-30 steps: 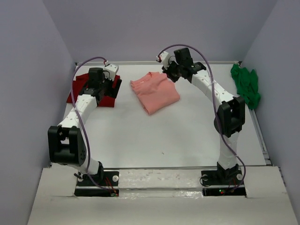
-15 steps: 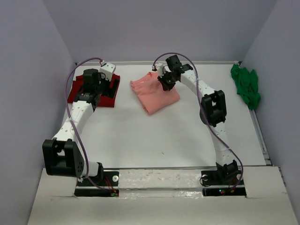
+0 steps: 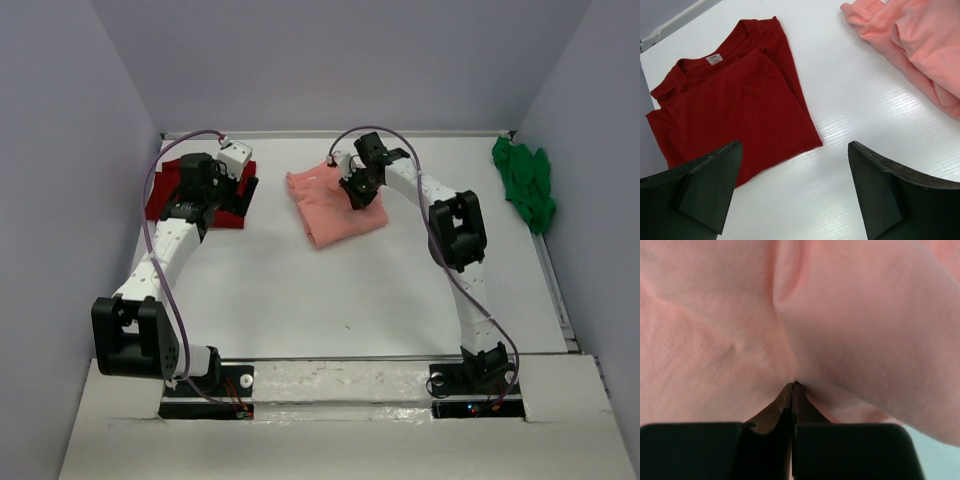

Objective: Fold and stack the t-shirts
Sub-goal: Fold the tshirt

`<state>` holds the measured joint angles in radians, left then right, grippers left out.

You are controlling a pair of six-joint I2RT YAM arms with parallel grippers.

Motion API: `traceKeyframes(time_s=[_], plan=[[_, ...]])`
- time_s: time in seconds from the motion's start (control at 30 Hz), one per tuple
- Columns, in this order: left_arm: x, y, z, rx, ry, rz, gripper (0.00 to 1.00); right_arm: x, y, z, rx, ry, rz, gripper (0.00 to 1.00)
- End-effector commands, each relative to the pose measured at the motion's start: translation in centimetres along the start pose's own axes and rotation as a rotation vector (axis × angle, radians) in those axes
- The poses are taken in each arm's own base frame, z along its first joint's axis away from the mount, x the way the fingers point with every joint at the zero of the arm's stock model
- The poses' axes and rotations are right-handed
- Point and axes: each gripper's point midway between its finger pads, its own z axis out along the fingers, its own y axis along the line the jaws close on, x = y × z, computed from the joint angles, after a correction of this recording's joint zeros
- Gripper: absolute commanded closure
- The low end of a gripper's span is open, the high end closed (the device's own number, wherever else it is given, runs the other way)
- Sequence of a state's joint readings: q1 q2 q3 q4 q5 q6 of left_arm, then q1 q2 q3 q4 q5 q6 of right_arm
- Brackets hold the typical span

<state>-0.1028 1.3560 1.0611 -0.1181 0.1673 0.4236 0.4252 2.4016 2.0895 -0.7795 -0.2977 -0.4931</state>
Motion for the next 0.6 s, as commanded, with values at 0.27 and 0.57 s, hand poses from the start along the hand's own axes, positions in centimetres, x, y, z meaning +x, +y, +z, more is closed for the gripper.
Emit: traceKeyframes(time_s=[0.27,0.57], plan=[[-3.3,-2.4,-3.3,0.121,-0.169,0.038,0.01,8.0,9.0,-8.7,-0.147,0.181,0.127,1.0],[-5.2,-4.0,-3.3,0.175,-0.187,0.041,0.01,5.7,9.4,-12.8,-0.095,0.107,0.103,1.0]])
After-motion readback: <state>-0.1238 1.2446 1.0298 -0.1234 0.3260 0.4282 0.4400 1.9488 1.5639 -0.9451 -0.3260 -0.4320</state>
